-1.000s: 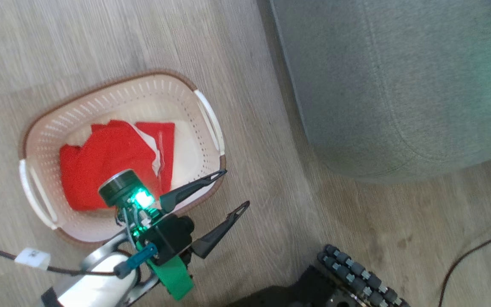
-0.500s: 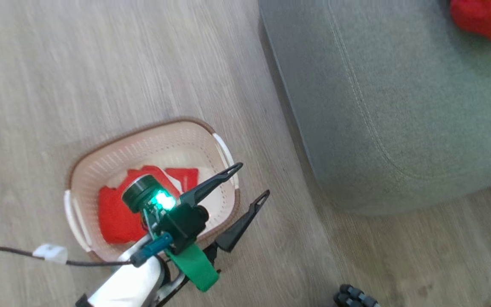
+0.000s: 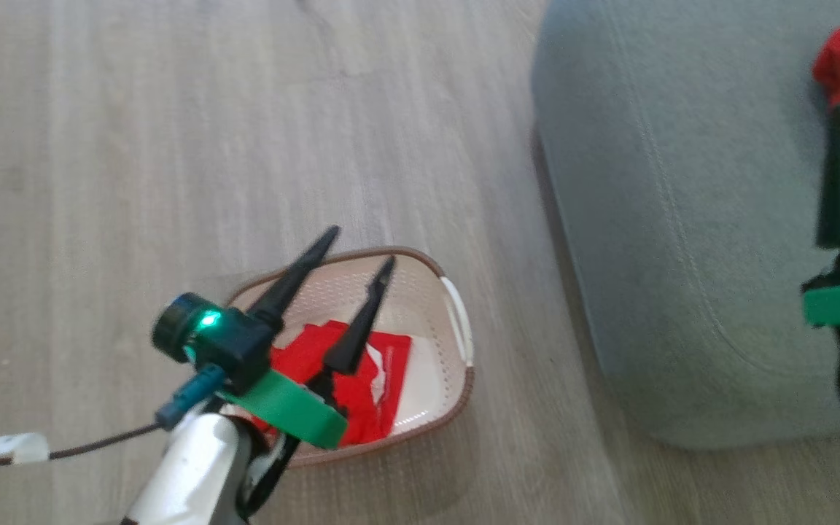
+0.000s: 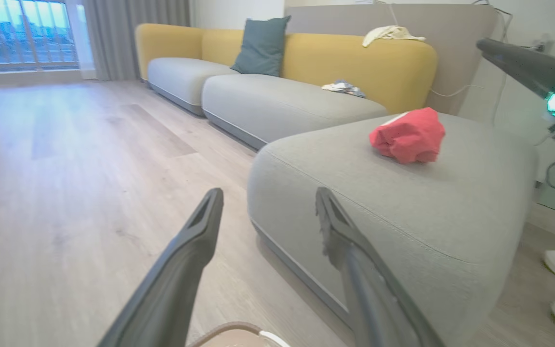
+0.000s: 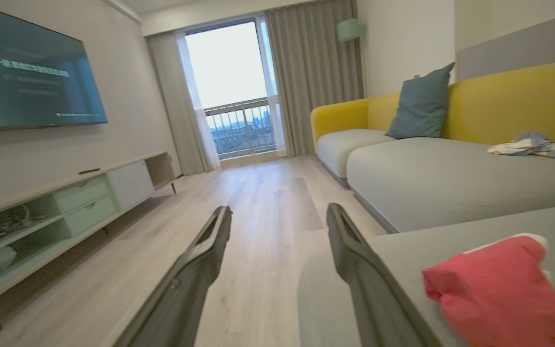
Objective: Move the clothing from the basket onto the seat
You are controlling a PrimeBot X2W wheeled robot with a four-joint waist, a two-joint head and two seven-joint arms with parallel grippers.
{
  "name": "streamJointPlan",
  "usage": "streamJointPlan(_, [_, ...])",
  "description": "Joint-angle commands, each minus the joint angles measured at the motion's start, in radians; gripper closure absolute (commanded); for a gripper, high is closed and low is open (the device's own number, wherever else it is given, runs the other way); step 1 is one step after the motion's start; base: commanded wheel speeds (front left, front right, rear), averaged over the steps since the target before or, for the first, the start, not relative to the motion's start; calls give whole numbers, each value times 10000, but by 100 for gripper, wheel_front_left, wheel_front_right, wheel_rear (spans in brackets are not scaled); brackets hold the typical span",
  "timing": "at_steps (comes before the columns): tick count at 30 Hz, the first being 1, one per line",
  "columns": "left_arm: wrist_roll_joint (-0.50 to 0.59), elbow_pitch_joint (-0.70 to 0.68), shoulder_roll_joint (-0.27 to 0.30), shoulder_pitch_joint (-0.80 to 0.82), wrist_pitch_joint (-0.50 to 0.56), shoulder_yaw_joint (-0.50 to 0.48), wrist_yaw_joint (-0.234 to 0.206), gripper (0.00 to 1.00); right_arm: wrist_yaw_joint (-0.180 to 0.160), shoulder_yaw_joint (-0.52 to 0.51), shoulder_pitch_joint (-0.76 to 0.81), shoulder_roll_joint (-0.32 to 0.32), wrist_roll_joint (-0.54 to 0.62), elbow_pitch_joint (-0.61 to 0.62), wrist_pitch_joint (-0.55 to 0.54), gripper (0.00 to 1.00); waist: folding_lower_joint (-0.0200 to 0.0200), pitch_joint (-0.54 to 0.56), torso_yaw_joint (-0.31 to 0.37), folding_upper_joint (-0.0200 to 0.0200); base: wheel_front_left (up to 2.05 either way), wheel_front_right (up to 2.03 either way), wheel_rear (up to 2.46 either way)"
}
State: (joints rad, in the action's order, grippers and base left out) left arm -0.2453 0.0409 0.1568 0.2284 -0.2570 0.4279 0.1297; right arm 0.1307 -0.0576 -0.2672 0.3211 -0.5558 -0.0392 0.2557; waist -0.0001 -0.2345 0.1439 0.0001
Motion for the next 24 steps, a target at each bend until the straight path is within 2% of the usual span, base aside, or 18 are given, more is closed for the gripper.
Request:
streamJointPlan(1, [127,-321,-157,89,-47,-787,10,0,0,417,174,79,29,723,60,0,1,500,-675,-1,0,0,0])
streamJointPlan(7, [372,-77,-660,-216,-47,-2146,10,0,0,1099,820,-294,214,1170,60,0,1,917,-1516,-1,0,0,0])
streamJointPlan(15, [685,267,-1015,-554,-47,-3585,-111,0,0,1953,1538,-713,594,859,61,0,1,1349,-2346,-1,0,0,0])
streamJointPlan(18, [705,397,-1054,-738,-47,-3825,-221,0,0,2061,1891,-878,843,633,61,0,1,1531,-2611,-1,0,0,0])
streamJointPlan(24, [429,700,-1062,-1123,-48,-3757,-531,0,0,1653,2466,-1522,1265,326,61,0,1,1661,-2917,-1,0,0,0])
